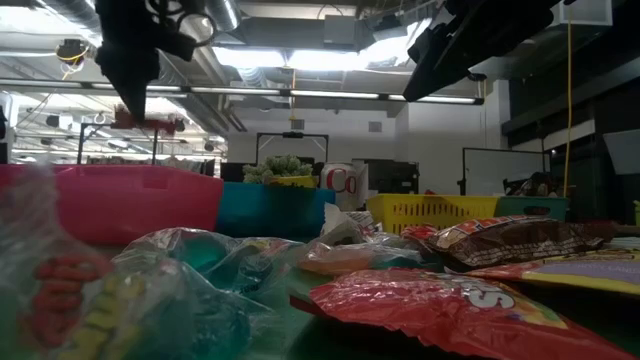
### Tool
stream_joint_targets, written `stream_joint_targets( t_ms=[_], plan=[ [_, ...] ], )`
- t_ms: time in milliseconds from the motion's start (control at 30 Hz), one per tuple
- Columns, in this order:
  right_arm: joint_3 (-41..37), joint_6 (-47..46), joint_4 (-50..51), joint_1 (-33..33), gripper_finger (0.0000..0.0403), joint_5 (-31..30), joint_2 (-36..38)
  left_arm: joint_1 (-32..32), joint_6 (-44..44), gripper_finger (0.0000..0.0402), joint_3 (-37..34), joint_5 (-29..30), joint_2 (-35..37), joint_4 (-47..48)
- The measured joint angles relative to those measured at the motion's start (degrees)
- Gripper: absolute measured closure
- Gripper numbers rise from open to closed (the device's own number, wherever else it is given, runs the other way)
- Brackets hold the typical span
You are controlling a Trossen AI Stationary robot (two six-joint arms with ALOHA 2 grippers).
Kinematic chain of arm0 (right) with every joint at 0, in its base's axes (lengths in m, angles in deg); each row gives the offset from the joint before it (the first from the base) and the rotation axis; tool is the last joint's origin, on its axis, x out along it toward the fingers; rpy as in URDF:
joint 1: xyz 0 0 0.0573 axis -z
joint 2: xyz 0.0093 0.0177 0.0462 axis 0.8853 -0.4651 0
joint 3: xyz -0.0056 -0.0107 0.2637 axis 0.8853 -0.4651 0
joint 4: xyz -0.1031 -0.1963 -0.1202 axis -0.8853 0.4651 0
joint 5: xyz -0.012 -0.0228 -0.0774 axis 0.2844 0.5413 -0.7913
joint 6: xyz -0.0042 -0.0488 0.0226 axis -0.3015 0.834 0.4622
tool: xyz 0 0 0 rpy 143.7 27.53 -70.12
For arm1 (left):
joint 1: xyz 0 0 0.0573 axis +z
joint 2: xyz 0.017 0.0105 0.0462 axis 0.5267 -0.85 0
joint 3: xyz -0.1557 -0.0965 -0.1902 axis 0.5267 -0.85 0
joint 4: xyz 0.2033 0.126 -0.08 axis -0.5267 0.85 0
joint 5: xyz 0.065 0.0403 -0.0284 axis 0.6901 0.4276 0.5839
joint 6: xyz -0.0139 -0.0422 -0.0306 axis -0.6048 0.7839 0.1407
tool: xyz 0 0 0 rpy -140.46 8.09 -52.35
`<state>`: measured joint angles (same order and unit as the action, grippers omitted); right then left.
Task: Sort candy
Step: Put the red chocolate bar into the green bin, then put the white chocolate bar into the green bin
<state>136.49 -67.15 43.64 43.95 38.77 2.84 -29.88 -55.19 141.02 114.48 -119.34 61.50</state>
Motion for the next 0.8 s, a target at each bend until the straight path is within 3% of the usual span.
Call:
stream_joint_targets(
  t_ms=[267,800],
  plan=[
    [0.0,0.65,-0.41,0.0,0.0162,-0.63,0.0,2.74,0.01,0.0261,0.0,0.0,0.0,-3.25],
    [-0.15,19.05,-6.29,0.03,0.0162,-2.4,-0.37,1.47,-3.51,0.0258,0.04,-2.53,0.0,-21.95]
  ],
)
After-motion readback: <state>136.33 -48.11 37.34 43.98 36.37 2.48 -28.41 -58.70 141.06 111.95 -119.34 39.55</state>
